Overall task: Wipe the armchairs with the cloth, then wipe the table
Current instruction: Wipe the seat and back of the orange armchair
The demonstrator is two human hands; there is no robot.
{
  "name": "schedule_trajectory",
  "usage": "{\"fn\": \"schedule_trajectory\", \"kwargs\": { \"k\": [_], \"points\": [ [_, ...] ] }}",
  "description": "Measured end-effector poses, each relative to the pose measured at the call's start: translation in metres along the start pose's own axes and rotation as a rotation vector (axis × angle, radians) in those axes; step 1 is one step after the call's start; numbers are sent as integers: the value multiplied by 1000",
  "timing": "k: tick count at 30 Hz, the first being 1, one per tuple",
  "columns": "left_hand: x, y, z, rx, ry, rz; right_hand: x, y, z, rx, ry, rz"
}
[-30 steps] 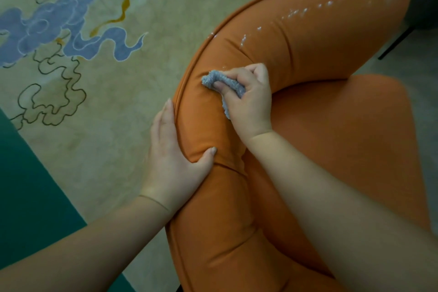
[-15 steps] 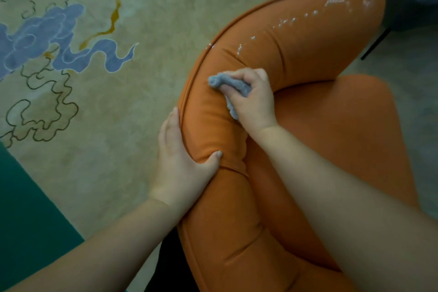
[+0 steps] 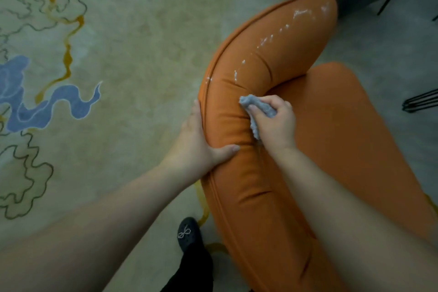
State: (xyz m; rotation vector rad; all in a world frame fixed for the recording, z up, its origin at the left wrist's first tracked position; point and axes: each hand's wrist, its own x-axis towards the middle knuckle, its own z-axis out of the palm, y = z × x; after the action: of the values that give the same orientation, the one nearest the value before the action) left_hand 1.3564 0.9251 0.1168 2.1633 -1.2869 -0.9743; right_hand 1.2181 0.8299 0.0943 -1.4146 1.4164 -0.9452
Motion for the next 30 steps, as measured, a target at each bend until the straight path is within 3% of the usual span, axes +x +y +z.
{"fn": "schedule_trajectory", "kwargs": {
  "k": [2,5,10,18,23,30],
  "points": [
    [0,0,-1,-38,-10,22,-4,-7,8,-22,2,-44],
    [3,-1,-4,-56,-4,56,-9,-23,38,-77,-161,-233],
    [14,-5,-14,-40,-95,14,57,-40,56,-167,-48,-188],
    [49,-3,-40,-53,-161,19,43,-34,52,-295,-240,-431],
    [64,3,-43,-74,-199,13,89,-56,73,-380,-186,-332],
    [64,5,-34,-119,-97,7,33,-42,53,-312,-292,-414]
  ]
}}
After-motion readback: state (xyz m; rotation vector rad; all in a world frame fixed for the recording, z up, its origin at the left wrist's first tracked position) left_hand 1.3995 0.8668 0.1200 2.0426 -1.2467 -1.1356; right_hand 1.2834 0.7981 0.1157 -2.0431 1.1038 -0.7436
